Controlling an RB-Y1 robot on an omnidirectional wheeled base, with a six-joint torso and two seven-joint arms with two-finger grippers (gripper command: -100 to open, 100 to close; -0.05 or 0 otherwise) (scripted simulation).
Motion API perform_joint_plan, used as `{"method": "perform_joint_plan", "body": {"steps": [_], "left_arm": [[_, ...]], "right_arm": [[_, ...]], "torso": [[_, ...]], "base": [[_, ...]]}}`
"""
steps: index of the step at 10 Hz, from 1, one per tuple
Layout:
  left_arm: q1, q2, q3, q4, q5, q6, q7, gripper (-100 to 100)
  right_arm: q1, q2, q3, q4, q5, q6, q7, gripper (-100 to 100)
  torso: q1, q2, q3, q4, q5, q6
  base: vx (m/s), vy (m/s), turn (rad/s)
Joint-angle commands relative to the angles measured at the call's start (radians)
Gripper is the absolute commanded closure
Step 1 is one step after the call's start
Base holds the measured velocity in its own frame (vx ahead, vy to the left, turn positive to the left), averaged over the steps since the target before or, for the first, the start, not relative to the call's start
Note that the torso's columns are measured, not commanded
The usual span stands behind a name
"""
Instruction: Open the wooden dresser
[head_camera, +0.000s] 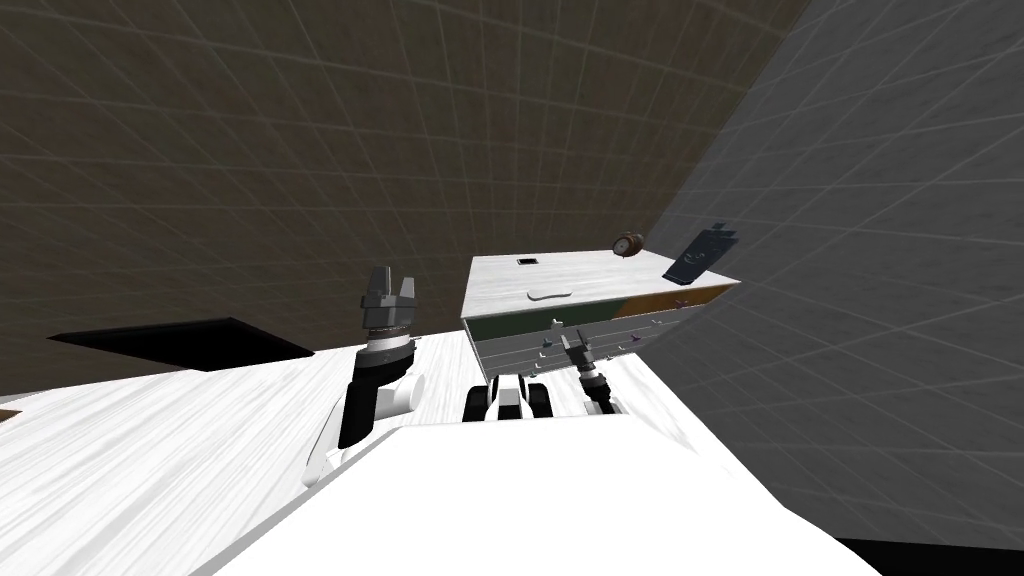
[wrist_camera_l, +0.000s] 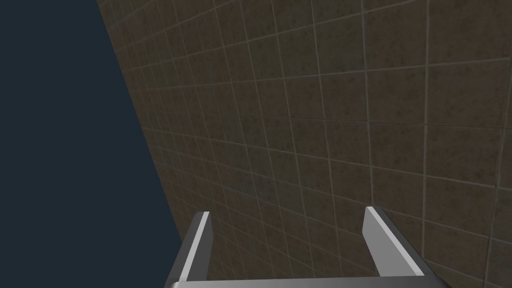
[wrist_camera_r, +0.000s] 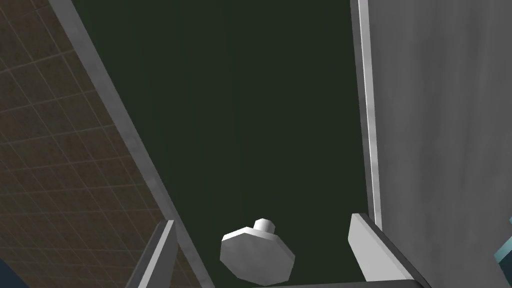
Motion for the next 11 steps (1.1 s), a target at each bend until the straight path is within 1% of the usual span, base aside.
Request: {"method": "perform_joint_plan", "body": {"steps": [1,2,3,4,5,9,10,11], "left_arm": [[0.000,0.000,0.000,0.000,0.000,0.000,0.000,0],[0.000,0.000,0.000,0.000,0.000,0.000,0.000,0],[0.000,0.000,0.000,0.000,0.000,0.000,0.000,0],[0.000,0.000,0.000,0.000,0.000,0.000,0.000,0],[0.000,0.000,0.000,0.000,0.000,0.000,0.000,0],[0.000,0.000,0.000,0.000,0.000,0.000,0.000,0],[0.000,0.000,0.000,0.000,0.000,0.000,0.000,0],[0.000,0.000,0.000,0.000,0.000,0.000,0.000,0]], "right_arm": [[0.005,-0.022,-0.029,0.000,-0.045,-0.045,0.039,-100],[0.009,0.010,-0.039,-0.004,-0.059,-0.065,0.063,-100],[0.009,0.024,-0.041,-0.005,-0.061,-0.069,0.066,-100],[0.010,0.041,-0.042,-0.006,-0.064,-0.071,0.070,-100],[0.010,0.062,-0.044,-0.006,-0.065,-0.074,0.072,-100],[0.011,0.175,-0.047,-0.007,-0.070,-0.081,0.080,-100],[0.012,0.192,-0.047,-0.008,-0.071,-0.081,0.081,-100],[0.016,0.182,-0.045,-0.015,-0.069,-0.078,0.080,-100]], "torso": [[0.003,-0.003,-0.001,-0.001,0.001,0.000],[0.005,-0.002,-0.002,-0.001,0.001,0.000],[0.004,-0.002,-0.001,0.000,0.001,0.000],[-0.004,0.002,0.001,0.000,-0.001,0.000],[-0.008,0.004,0.002,0.001,-0.002,0.000],[0.000,0.000,0.000,0.000,0.000,0.000],[0.000,0.000,0.000,0.000,0.000,0.000],[-0.001,0.000,0.000,0.000,0.000,0.000]], "base": [[0.082,0.165,-0.141],[0.085,0.192,-0.118],[0.037,0.104,-0.078],[-0.005,0.028,-0.005],[0.000,0.008,-0.003],[-0.001,0.002,-0.007],[0.000,0.000,0.000],[0.000,0.000,0.000]]}}
